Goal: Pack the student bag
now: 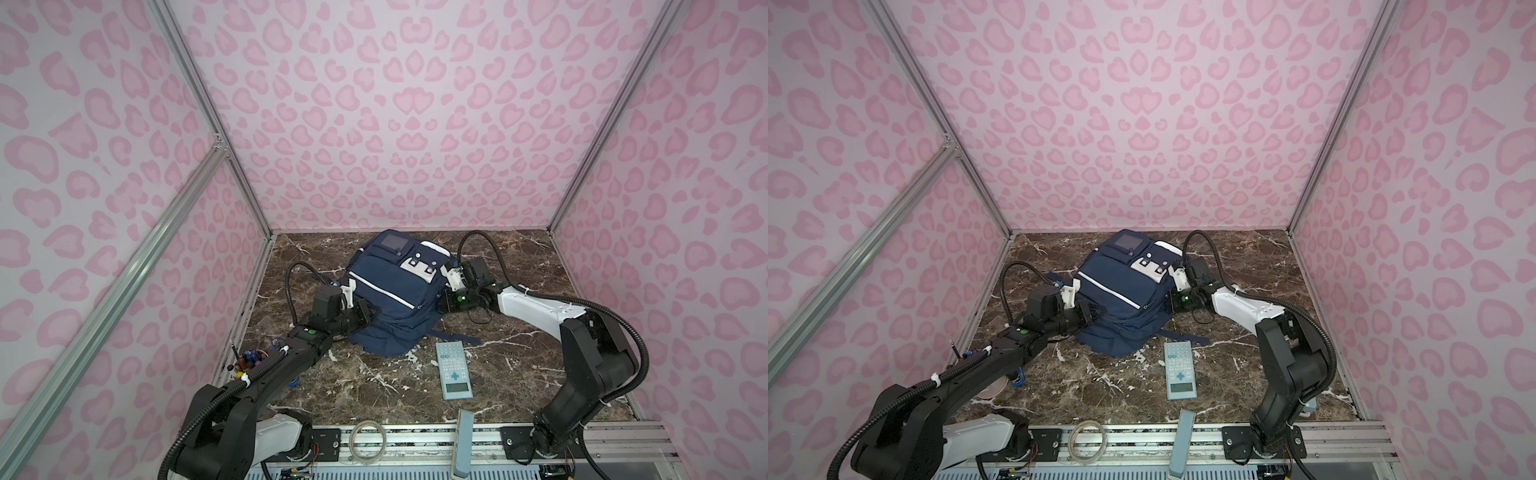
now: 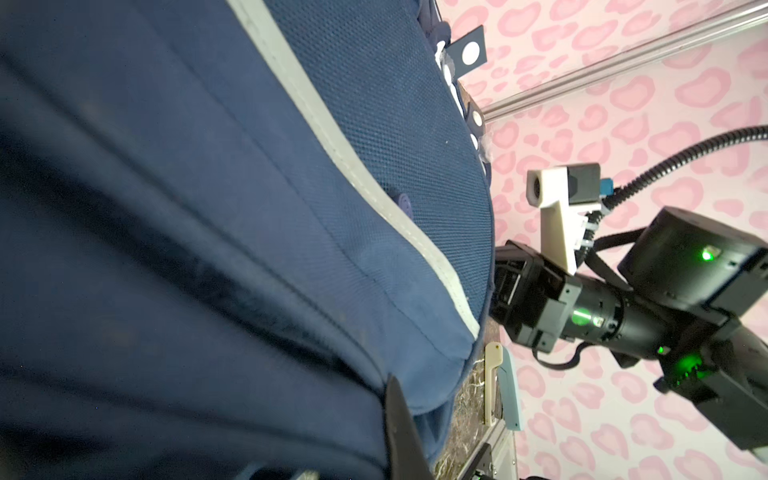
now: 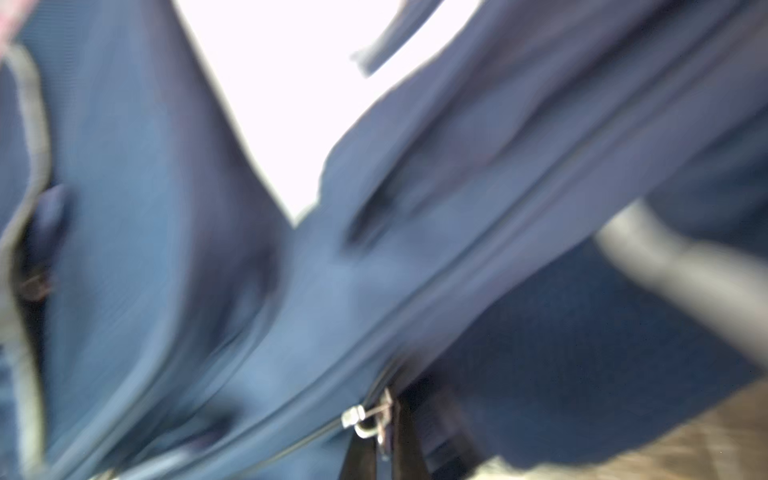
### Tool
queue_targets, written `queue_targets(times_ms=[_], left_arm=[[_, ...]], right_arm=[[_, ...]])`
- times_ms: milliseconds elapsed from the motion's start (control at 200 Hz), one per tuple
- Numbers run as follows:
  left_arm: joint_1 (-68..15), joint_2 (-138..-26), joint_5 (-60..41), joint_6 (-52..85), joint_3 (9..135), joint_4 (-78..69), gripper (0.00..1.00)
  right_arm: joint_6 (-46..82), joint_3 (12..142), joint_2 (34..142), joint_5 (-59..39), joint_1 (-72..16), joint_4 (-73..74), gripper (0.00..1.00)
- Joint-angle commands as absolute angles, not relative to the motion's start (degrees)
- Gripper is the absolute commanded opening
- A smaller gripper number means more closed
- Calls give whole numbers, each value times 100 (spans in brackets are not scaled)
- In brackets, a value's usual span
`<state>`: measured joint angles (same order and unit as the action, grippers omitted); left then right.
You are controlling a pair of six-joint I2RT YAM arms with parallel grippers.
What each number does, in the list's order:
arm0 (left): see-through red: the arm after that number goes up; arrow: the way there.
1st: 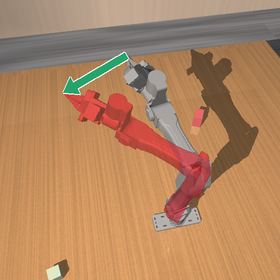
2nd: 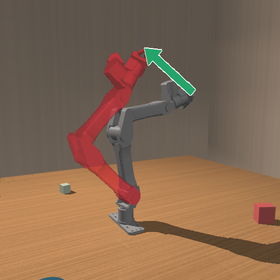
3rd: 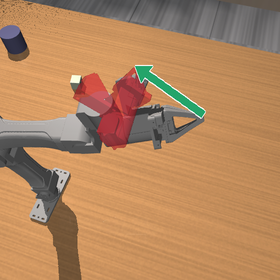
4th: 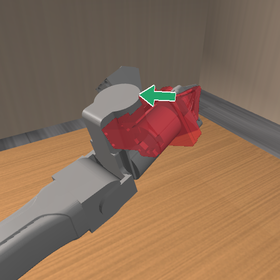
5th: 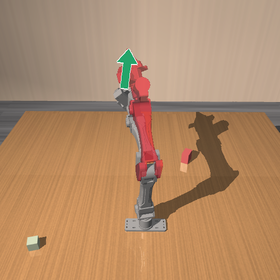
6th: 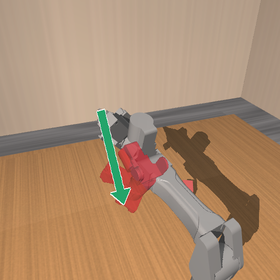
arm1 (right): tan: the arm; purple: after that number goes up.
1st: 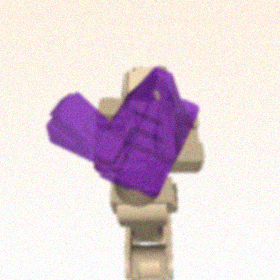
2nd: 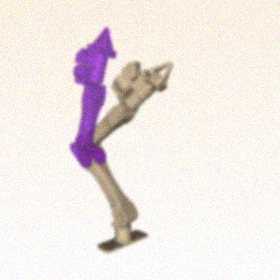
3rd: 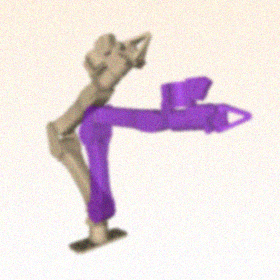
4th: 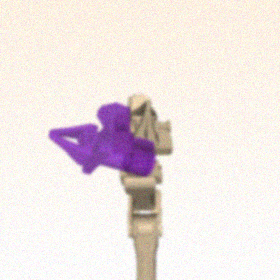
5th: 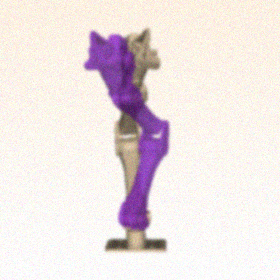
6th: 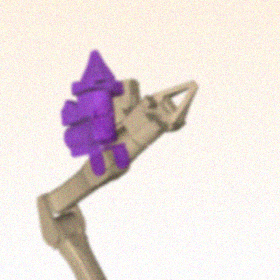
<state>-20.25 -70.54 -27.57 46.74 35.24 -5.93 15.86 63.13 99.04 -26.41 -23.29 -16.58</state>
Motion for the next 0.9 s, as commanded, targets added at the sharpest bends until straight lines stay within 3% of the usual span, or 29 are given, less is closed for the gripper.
queue_targets(times_ms=[0,120,150,235,400,535,605,685,895], left_arm=[[-1995,-7125,-3233,3963,3639,-213,3],[-1995,-7184,-3429,3729,3678,-88,4],[-1997,-7202,-3453,3674,3698,-36,4],[-1998,-7211,-3391,3591,3753,84,4],[-1993,-7175,-2912,3284,4124,675,4],[-1954,-7053,-2171,2952,4546,1359,4],[-1831,-6944,-1619,2936,4627,1624,11],[-1623,-6768,-1685,3108,4442,1421,17],[-1593,-6642,-1881,3295,4344,1093,17]], right_arm=[[1449,6461,10121,-1701,-2149,-1870,0],[1365,6611,10218,-1554,-2044,-1872,6],[1302,6725,10259,-1436,-2044,-2051,12],[1222,6817,10168,-1167,-2048,-2296,40],[765,6069,9048,-753,-2247,-1576,66],[-909,5222,8138,-803,-2763,19,65],[-2145,4861,8026,-1112,-2996,744,62],[-3146,4736,8148,-1373,-3228,1354,61],[-4391,5512,8952,-1612,-3559,861,48]])
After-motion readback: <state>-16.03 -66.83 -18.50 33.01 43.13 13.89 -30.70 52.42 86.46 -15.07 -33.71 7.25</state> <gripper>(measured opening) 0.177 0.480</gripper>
